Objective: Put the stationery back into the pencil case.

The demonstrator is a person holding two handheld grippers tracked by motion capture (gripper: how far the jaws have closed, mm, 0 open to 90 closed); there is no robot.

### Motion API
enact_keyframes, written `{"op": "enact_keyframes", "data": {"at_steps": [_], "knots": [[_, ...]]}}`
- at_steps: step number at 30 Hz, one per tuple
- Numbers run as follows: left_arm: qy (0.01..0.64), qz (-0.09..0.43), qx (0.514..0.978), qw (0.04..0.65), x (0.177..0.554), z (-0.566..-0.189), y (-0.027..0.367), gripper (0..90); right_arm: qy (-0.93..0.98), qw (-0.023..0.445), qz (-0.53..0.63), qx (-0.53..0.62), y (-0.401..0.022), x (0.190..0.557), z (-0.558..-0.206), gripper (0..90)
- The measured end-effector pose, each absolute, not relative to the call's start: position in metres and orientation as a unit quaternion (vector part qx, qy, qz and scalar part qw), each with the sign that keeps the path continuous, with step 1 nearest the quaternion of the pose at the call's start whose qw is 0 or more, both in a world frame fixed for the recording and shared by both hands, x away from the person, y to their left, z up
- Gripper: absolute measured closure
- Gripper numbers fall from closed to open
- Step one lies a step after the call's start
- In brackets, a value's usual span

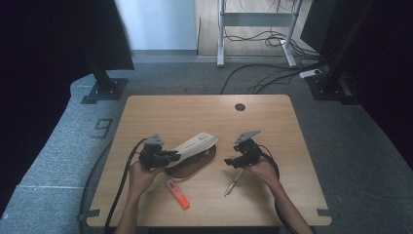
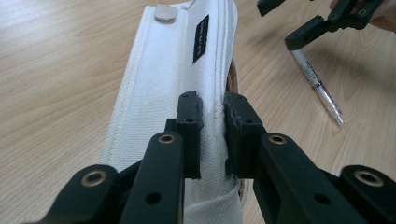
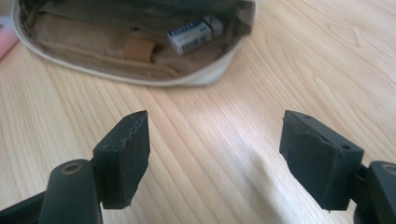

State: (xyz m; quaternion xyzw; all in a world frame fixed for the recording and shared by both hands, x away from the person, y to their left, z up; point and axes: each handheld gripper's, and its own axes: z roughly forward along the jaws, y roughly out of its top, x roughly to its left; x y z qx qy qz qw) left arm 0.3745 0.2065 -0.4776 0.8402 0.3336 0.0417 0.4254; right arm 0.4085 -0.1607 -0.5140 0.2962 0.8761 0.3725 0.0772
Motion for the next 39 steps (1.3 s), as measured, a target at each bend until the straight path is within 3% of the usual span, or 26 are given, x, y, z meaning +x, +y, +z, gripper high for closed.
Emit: {"op": "enact_keyframes", "data": {"at_steps": [18, 31, 39], "knots": [[0.333, 0.042, 0.842, 0.423, 0.374, -0.477, 0.206, 76.9, 0.883, 0.063, 0.364, 0.289, -0.193, 0.379, -0.528, 26.0], [0.332, 0.041, 0.842, 0.422, 0.374, -0.478, 0.206, 76.8, 0.897, 0.057, 0.347, 0.269, -0.189, 0.378, -0.539, 27.7], [0.332, 0.040, 0.843, 0.422, 0.374, -0.477, 0.206, 76.8, 0.901, 0.091, 0.336, 0.259, -0.180, 0.376, -0.539, 40.0]]}}
